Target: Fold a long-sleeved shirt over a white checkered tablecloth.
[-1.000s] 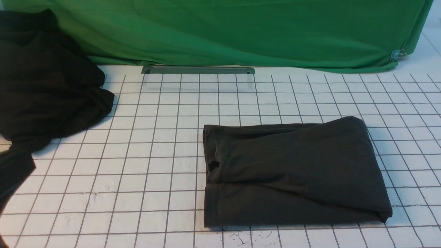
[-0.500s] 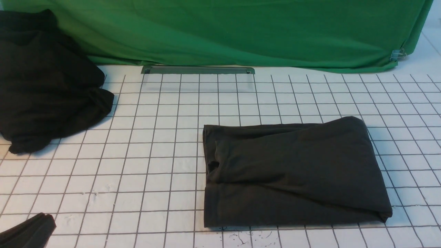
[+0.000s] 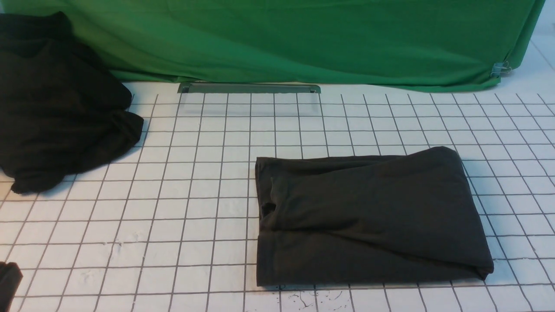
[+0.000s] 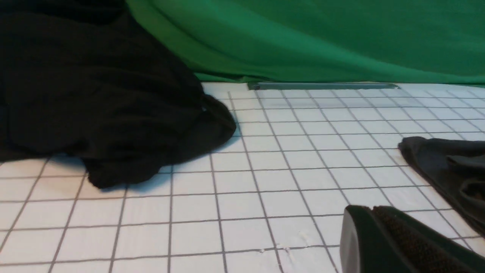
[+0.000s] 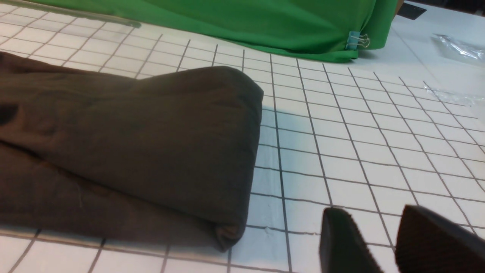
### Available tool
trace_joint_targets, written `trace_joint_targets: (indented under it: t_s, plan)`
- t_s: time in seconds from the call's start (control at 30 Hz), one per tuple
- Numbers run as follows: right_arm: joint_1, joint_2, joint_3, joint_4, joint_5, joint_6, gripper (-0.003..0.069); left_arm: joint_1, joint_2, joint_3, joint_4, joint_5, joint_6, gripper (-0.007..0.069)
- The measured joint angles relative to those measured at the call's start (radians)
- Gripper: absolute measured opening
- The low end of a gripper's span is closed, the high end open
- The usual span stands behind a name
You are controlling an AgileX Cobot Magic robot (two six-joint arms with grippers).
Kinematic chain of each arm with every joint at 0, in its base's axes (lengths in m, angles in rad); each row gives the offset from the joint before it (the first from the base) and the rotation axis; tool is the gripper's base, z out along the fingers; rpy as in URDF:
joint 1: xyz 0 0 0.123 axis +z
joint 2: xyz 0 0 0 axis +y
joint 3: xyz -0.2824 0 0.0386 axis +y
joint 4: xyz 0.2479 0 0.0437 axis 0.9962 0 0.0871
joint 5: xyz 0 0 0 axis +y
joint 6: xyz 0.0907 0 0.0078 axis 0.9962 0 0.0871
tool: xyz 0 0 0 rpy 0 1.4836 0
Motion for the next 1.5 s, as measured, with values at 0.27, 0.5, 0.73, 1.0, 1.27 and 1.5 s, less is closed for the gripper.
trace_joint_targets:
  t_s: [0.27,0.5,0.73,1.0,1.27,1.5]
  plan:
    - [0.0,0.0,0.0,0.0,0.0,0.0,0.0237,0.051,0.0,0.061,0.005,-0.021,-0.014,0.0025]
    - [0.0,0.0,0.0,0.0,0.0,0.0,0.0239,0.065,0.0,0.062,0.005,-0.018,0.03,0.0025]
    - [0.0,0.0,0.0,0.0,0.0,0.0,0.0239,0.073,0.0,0.062,-0.019,-0.018,0.03,0.0025]
    - [0.0,0.0,0.0,0.0,-0.001,0.0,0.0239,0.073,0.0,0.062,-0.021,-0.018,0.03,0.0025]
    - [0.0,0.0,0.0,0.0,-0.001,0.0,0.0239,0.073,0.0,0.062,-0.017,-0.018,0.03,0.0025]
    - [0.0,0.0,0.0,0.0,-0.001,0.0,0.0239,0.073,0.0,0.062,-0.018,-0.018,0.03,0.0025]
